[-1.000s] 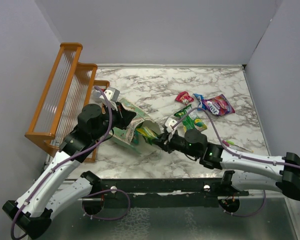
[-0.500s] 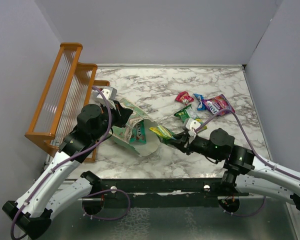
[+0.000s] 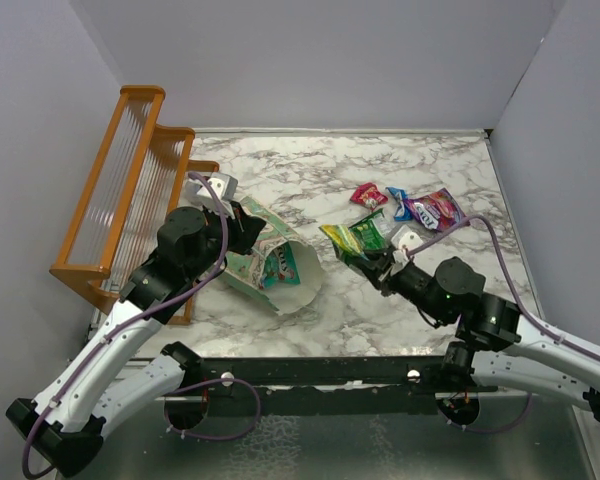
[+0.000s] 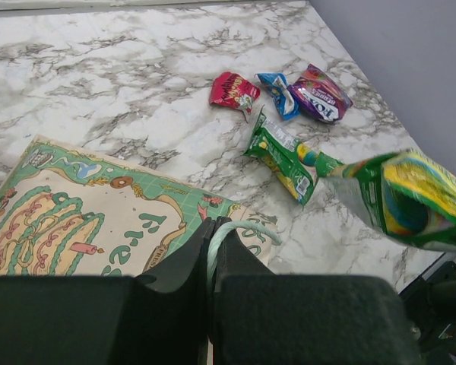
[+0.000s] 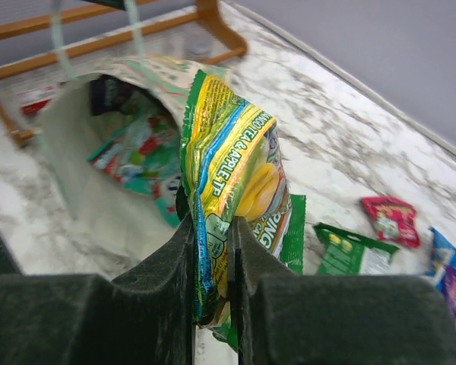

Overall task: Take the snacks out of the paper bag
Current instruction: Place the snack at the center of the board.

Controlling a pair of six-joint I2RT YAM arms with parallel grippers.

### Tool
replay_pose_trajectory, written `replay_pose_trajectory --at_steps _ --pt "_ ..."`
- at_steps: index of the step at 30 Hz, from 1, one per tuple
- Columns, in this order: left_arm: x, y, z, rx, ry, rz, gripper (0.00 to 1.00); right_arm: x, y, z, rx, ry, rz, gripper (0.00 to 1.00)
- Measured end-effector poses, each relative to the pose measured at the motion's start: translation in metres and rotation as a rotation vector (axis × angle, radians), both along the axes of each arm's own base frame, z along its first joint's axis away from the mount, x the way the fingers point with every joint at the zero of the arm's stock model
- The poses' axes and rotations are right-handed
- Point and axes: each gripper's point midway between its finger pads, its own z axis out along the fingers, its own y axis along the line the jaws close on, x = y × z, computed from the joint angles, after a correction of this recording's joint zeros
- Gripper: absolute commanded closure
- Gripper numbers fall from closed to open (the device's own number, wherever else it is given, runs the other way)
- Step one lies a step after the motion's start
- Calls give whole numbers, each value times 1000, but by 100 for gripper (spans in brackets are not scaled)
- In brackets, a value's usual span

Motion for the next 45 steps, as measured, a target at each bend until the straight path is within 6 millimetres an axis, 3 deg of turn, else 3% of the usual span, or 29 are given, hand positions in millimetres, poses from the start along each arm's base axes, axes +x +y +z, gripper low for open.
replay_pose_trajectory --at_steps 3,10,13,15,18,20,27,29,31,33,39,45 --pt "0 0 -1 5 0 -1 100 21 -11 -5 -14 5 -149 99" --pt "0 0 -1 7 -2 -5 100 84 -47 -41 -157 1 -587 99" --pt "-1 -1 -1 6 -1 -11 100 116 -81 -59 -192 50 -759 99" --pt "-1 -1 0 4 -1 -13 100 141 -115 -76 -213 107 -902 99" --pt "-2 -1 1 -6 -2 -11 100 160 -155 -103 -240 199 -1046 99" --pt "-3 -1 4 -14 -7 -10 100 163 -170 -125 -265 263 -1090 99" --pt "-6 1 5 -30 -13 -8 100 162 -170 -180 -312 400 -1091 98" --pt "-6 0 5 -35 -10 -10 100 162 -171 -193 -341 425 -1094 94" --pt "-8 -2 5 -42 -8 -22 100 163 -175 -205 -368 447 -1105 83" --pt "-10 -5 5 -50 -8 -46 100 163 -177 -214 -388 464 -1114 66" --pt "-16 -16 3 -58 7 -113 100 163 -162 -220 -349 507 -1024 48" --pt "-16 -19 -1 -52 20 -127 100 156 -131 -186 -255 536 -834 41"
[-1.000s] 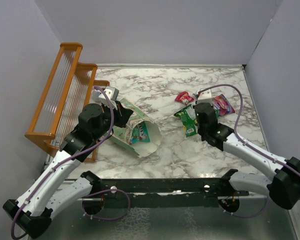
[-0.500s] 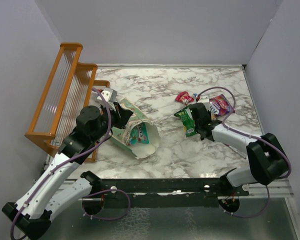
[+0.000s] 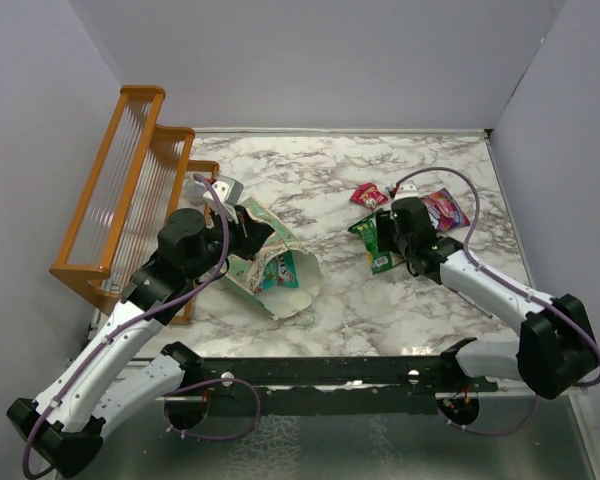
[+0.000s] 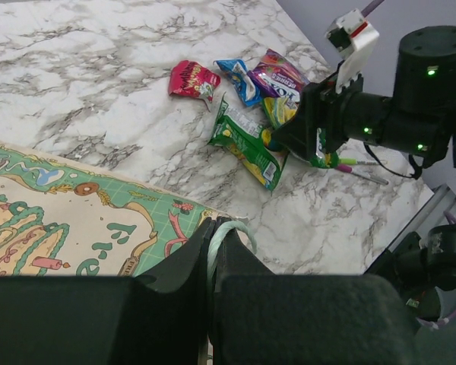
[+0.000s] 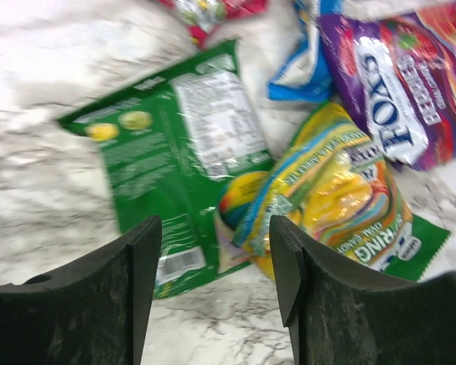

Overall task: Take the snacks out of the paper bag
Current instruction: Place the snack at the center of the board, then take out the snack from the paper bag.

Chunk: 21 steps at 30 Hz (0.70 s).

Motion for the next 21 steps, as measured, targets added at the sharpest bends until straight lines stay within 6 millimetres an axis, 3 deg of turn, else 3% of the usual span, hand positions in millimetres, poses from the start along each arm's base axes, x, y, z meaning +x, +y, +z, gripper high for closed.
replay_pose_trajectory --at_steps 4,11,18,21 --pt "0 0 -1 2 3 0 100 -7 20 30 105 -31 101 38" --pt "1 -1 -2 5 7 0 100 -42 71 91 364 -136 402 35" --pt "2 0 -1 10 11 5 100 -90 121 99 522 -137 728 35" --pt "2 1 -1 12 11 11 100 -129 163 104 539 -132 936 35"
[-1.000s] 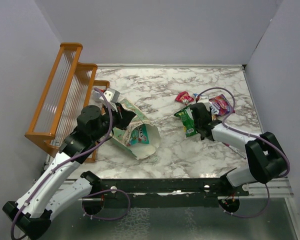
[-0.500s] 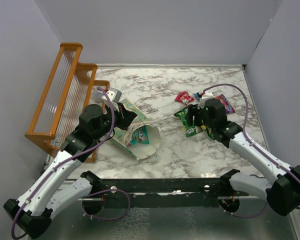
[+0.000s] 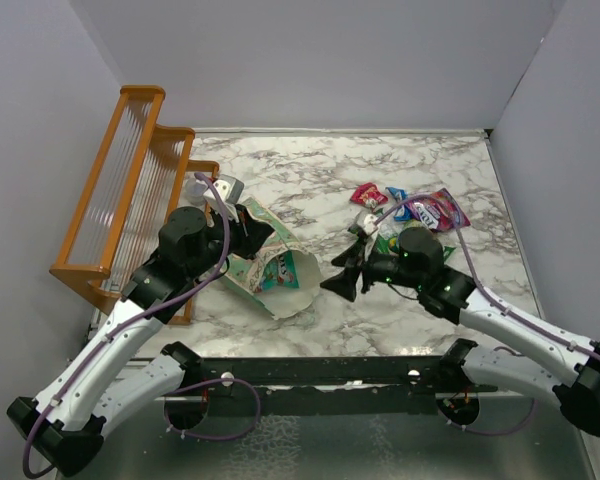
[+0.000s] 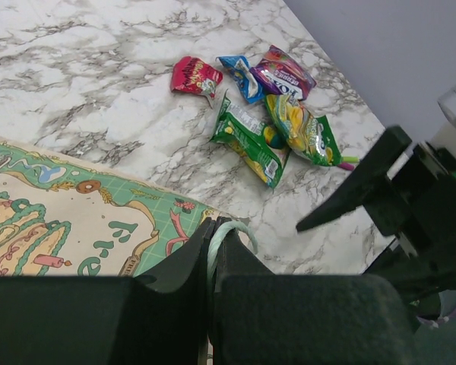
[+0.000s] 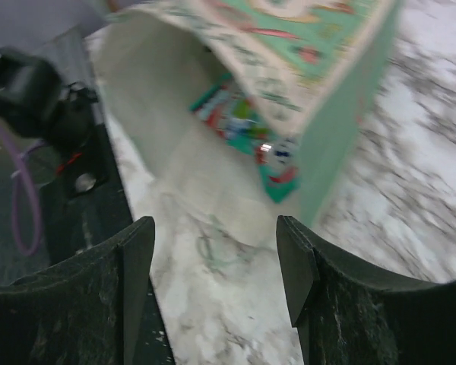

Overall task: Take the snacks out of the paper bag
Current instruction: Take out the snack from the paper bag.

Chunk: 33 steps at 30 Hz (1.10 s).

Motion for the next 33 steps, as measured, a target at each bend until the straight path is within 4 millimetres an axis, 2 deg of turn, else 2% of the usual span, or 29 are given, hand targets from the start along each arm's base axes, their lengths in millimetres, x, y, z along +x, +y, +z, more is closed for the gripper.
replay_pose_trajectory --at_steps 4,7,10,15,20,28,33 --pt "0 1 1 3 3 3 100 -53 49 5 26 -74 235 35" --pt "-1 1 2 6 1 3 100 -65 70 -8 -9 -104 295 35" --pt "-1 3 2 12 2 6 100 -57 87 -29 -90 -144 285 35" --pt "-1 4 7 12 -8 8 100 -36 104 -57 -204 -338 271 35" --pt "-3 5 10 8 -17 9 100 -18 111 -77 -272 -538 288 35" --pt "-3 5 11 6 -21 8 100 5 117 -123 -425 -666 309 40" --pt "-3 5 11 6 -21 8 100 17 126 -131 -466 -731 309 40"
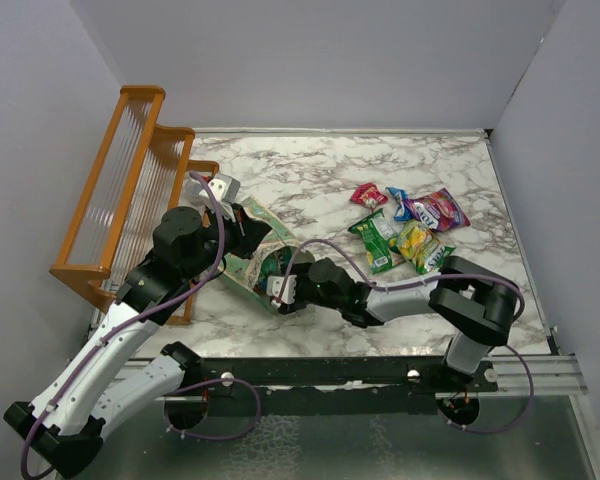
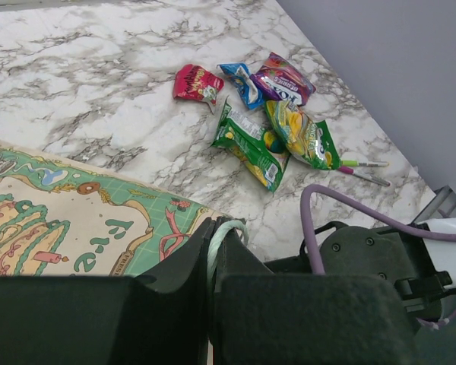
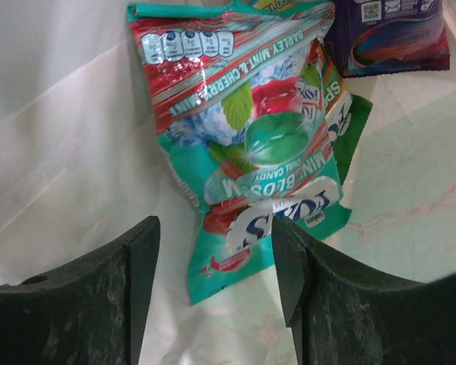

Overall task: Take the snacks out of the paper bag
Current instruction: Take out the snack from the paper bag.

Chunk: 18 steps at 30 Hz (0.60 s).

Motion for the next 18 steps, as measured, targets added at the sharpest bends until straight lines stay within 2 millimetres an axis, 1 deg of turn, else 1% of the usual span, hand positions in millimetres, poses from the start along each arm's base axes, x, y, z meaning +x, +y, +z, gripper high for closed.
replay_pose_trajectory --at_steps 5,13,16,17,18 --pt "0 0 0 -1 0 -1 100 14 11 -3 -10 -49 -17 40" --pt "-1 -1 0 -5 2 -8 100 28 16 -19 -38 -86 -58 41" --pt "-1 -2 0 -4 5 -11 100 31 15 -23 -41 -93 -73 45" --pt "-1 -2 -1 -2 7 -11 100 32 16 -23 -37 -97 -77 48" --pt "0 -2 -1 -1 8 -11 100 33 16 -24 -34 -99 -81 53"
